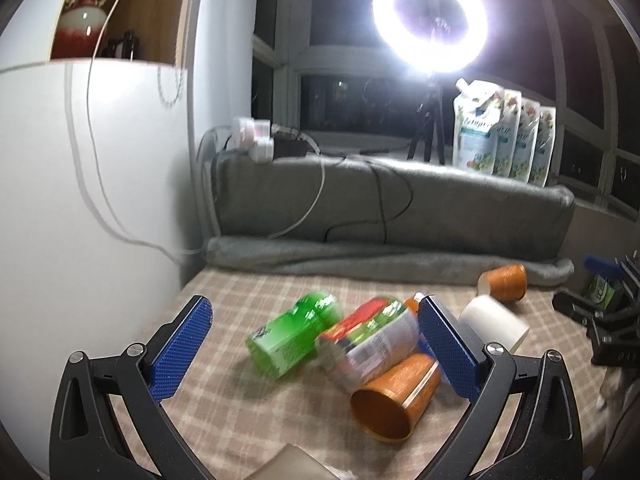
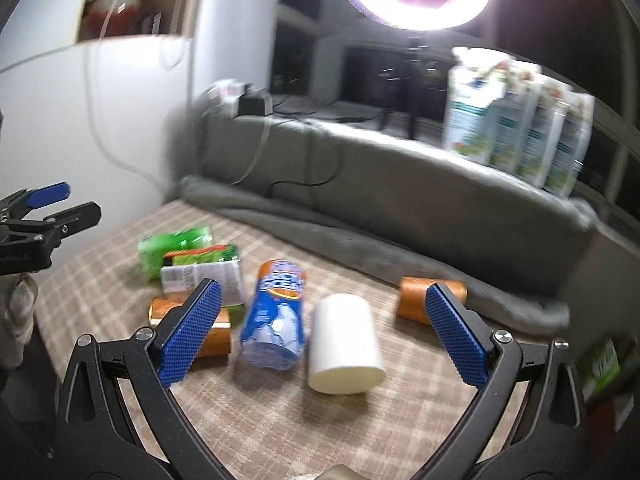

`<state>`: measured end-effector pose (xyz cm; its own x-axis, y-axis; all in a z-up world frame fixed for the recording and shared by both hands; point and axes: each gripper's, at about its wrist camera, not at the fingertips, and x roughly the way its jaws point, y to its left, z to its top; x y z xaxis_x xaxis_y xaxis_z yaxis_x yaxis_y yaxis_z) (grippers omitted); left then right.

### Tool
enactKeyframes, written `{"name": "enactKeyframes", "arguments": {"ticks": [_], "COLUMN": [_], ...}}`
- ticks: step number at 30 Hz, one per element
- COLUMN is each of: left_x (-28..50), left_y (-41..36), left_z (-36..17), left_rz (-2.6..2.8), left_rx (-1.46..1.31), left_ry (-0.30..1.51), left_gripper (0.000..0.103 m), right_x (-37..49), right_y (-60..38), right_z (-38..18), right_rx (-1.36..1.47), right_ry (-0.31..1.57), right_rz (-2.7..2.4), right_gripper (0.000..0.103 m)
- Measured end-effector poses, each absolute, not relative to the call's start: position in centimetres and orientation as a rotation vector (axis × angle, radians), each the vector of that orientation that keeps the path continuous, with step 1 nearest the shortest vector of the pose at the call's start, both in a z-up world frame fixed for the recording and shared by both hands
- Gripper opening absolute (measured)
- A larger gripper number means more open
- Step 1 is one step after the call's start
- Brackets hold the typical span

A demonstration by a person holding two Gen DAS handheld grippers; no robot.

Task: Flip cup upright
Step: 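Move the right gripper down over the lying grapefruit green tea bottle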

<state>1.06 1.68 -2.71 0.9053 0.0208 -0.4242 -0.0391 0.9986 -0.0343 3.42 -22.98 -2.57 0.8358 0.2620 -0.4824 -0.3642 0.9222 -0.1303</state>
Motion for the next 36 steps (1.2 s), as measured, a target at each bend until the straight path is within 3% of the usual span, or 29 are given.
{"name": "enactKeyframes", "arguments": {"ticks": [8,11,36], "left_x": [0.9,0.5,-1.1], "left_y": [4.1,4.6,7.1], "left_z": [-5.8,-7.1,-10.9], "left_rz": [0.048,0.059,0.090], "left_rx": [-0.088,-0.088,-0.157], "left_ry": [0.569,0.615,0.765], "left_gripper": [0.102,0.102,0.102], "right_x": [7.0,8.1,12.5], "right_y": [-18.2,-16.6,-5.9], "right_z": [-3.6,-4.1,-9.3], "right_rx": [-0.458,-0.541,-1.124], "right_ry": [0.565,0.599,0.717], "right_rz": [0.554,0.605,0.915], "right_gripper": [0.102,0.093,0.093]}}
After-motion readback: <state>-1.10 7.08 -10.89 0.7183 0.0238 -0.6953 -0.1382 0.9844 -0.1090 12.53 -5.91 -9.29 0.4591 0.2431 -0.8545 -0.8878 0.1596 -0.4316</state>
